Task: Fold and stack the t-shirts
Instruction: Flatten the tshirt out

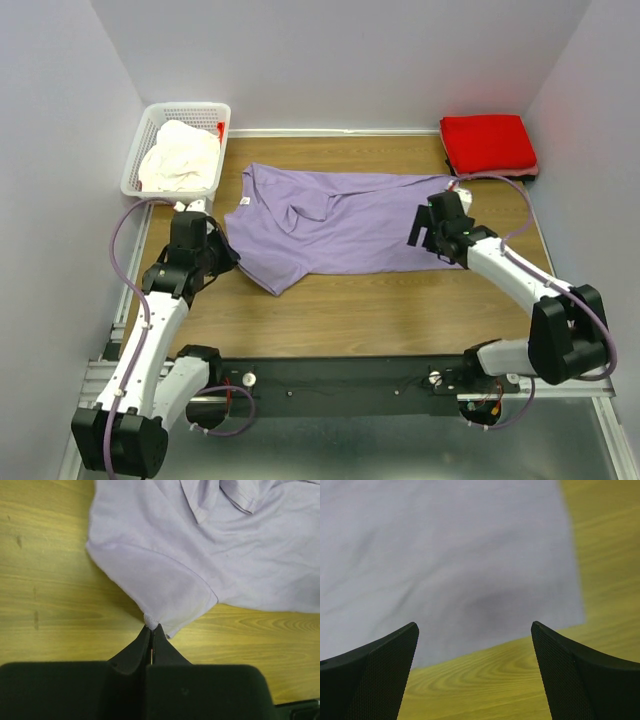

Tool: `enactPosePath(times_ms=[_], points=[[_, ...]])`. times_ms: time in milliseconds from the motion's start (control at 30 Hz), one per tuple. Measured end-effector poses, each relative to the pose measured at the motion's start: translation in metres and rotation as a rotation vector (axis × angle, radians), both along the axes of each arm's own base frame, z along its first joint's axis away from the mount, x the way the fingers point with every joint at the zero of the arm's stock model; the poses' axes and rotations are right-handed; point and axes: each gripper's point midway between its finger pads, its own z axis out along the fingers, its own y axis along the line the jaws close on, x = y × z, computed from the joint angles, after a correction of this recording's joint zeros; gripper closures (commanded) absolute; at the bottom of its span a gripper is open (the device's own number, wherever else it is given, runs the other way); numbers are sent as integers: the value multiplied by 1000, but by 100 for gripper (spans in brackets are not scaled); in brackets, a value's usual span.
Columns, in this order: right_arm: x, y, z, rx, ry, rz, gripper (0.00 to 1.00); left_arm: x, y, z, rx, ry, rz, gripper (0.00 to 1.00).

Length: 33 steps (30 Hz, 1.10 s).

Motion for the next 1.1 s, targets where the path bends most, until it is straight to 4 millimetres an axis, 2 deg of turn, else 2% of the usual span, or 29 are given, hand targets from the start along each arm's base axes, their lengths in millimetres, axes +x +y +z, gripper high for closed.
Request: enactPosePath(times_ms=[133, 433, 567, 767, 800, 900, 1100], points=[[-6, -52, -7, -44, 32, -187, 0, -7, -2, 7, -22, -14, 0, 100], [-42, -108, -43, -33, 168, -420, 0, -12, -8, 13, -48, -33, -30, 100], [-45, -110, -51, -34, 198, -436, 3, -12, -8, 13, -45, -34, -36, 100], [-43, -106, -62, -19, 228, -421, 21, -12, -8, 12, -36, -36, -46, 100], [-43, -105, -65, -15, 235, -417, 28, -12, -8, 12, -34, -36, -48, 100], [-36, -102, -67, 2, 227, -408, 39, -12, -7, 12, -29, -36, -52, 100], [-28, -100, -67, 16, 211, -396, 37, -11, -7, 10, -22, -31, -58, 100]])
